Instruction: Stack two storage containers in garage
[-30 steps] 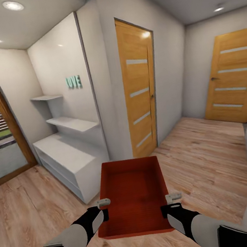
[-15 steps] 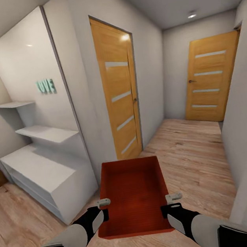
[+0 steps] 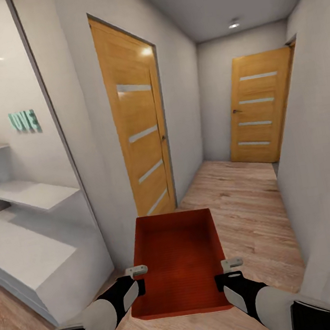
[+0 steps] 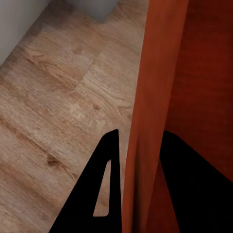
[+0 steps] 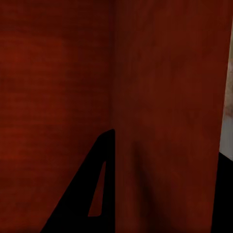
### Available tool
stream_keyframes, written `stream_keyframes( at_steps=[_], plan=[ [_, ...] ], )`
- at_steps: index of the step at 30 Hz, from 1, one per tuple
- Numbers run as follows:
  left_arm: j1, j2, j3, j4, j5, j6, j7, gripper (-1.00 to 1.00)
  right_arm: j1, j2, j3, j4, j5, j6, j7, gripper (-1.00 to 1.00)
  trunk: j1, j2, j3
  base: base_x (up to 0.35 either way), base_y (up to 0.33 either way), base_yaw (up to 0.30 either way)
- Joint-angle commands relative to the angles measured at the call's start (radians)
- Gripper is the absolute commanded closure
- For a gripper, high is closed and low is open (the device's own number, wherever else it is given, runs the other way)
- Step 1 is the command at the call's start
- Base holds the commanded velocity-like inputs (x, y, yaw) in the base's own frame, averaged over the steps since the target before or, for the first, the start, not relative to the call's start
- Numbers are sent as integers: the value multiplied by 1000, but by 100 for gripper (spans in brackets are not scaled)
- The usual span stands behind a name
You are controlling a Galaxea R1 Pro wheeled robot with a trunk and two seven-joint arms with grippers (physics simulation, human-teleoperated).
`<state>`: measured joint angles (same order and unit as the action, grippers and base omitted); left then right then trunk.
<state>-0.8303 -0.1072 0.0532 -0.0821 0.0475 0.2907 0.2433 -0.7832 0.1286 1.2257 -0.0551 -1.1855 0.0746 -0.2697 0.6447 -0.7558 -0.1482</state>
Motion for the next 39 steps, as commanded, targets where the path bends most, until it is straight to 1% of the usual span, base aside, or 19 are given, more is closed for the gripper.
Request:
stream_keyframes(
  at_steps=[1, 25, 39],
  plan=[
    [0, 0, -39, 2, 15, 5, 7, 100, -2, -15, -16, -2, 21, 5, -9, 100, 1, -1, -1, 321, 0, -14],
    [0, 1, -39, 2, 15, 5, 7, 100, -2, -15, -16, -2, 21, 5, -9, 100, 1, -1, -1, 321, 0, -3],
    [0, 0, -40, 2, 15, 5, 7, 100, -1, -15, -15, -2, 21, 6, -9, 100, 1, -1, -1, 321, 0, -244]
  ],
)
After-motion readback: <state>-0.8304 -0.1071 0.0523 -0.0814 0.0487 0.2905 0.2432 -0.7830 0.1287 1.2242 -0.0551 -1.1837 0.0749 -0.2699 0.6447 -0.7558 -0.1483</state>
